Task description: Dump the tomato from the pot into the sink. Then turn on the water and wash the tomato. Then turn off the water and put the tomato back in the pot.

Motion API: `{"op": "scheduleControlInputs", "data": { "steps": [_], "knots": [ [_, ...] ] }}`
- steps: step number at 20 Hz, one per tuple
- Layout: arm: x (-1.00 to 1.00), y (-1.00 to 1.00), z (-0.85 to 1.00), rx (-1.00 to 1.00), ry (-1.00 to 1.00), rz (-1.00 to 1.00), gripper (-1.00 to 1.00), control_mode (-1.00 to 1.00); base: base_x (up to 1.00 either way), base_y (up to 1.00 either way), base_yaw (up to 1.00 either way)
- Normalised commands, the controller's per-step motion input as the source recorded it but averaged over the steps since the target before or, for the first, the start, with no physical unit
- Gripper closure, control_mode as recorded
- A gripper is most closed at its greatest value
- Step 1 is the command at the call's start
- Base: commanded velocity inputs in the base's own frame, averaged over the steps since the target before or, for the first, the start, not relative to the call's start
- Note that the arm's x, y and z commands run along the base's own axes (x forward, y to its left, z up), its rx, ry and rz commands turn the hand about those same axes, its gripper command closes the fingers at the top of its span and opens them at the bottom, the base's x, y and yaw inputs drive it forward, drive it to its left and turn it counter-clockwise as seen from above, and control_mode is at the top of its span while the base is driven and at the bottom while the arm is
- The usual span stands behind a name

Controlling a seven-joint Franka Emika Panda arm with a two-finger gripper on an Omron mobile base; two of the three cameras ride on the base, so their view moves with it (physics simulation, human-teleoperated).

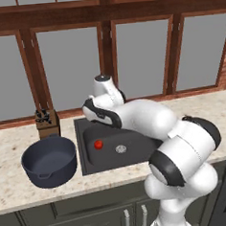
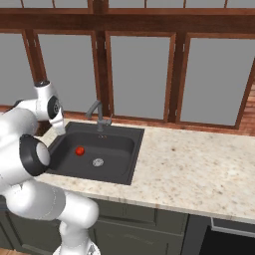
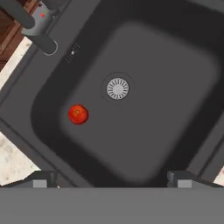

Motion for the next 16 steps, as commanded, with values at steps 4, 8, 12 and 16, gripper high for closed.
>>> {"op": "scheduleControlInputs", "data": {
  "steps": [4, 8, 12, 16],
  "knots": [
    [0.08, 0.0, -0.28, -0.2, -0.07, 0.44, -1.0, -1.0, 0.0, 0.0, 0.0],
    [0.02, 0.0, -0.28, -0.14, -0.02, 0.34, -1.0, -1.0, 0.0, 0.0, 0.0],
    [0.29, 0.03, -0.41, -0.08, 0.0, 0.22, -1.0, -1.0, 0.0, 0.0, 0.0],
    [0.31, 0.04, -0.5, -0.06, 0.0, 0.17, -1.0, -1.0, 0.0, 0.0, 0.0]
  ]
}}
